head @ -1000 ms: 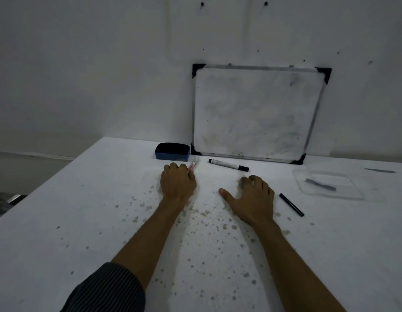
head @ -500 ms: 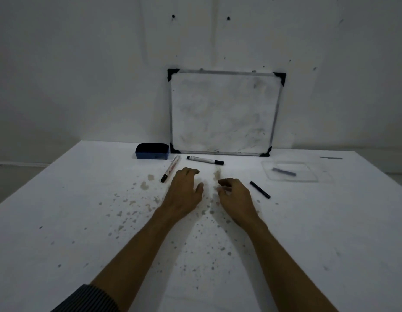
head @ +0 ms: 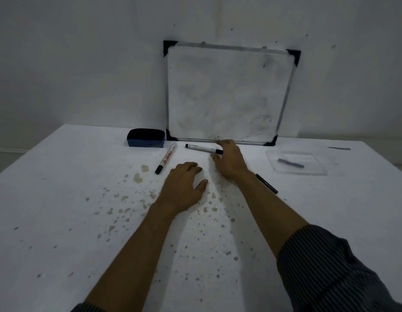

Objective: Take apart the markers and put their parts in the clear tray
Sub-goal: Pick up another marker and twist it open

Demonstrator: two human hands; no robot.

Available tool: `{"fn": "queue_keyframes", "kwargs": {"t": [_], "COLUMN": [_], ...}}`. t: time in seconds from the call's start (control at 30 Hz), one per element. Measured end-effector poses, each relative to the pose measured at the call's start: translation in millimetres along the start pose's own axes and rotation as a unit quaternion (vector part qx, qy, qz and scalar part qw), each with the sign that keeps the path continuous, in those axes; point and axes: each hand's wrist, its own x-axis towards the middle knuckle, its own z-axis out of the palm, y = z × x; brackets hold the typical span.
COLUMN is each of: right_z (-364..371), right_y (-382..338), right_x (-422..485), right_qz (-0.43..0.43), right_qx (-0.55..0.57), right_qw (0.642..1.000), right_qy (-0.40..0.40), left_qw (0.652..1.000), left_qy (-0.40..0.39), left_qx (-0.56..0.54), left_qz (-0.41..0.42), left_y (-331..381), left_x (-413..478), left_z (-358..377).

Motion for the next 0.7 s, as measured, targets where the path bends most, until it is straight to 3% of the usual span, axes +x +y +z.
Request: {"fn": "queue_keyframes", "kwargs": {"t": [0.17, 0.37, 0.5, 0.63, 0.7], "right_z": [20, 0, -28, -37, -38], "right_y": [2, -7, -16, -19, -21], "right_x": [15, -18, -66, -116, -132], "right_qz": [0.003, 0.037, 0.065, 0.069, 0.052], "right_qx": [-0.018, 0.075, 0.167, 0.22, 0.219], "right_qw": [0.999, 0.995, 0.982, 0.973, 0.974], "right_qy": [0.047, 0.056, 0.06, 0.013, 0.003], "left_qw": [1.0, 0.993, 0.94, 0.859, 0.834], "left_qy": [0.013, 0.01, 0.024, 0.021, 0.025], "left_qx": [-0.015, -0.104, -0.301, -0.487, -0.529], "left_qz": [0.002, -0.062, -0.161, -0.156, -0.155], "left_y": [0, 11, 34, 62, 72], "left_x": [2, 2, 5, 3, 0], "left_z": [-2, -10, -22, -29, -31]}}
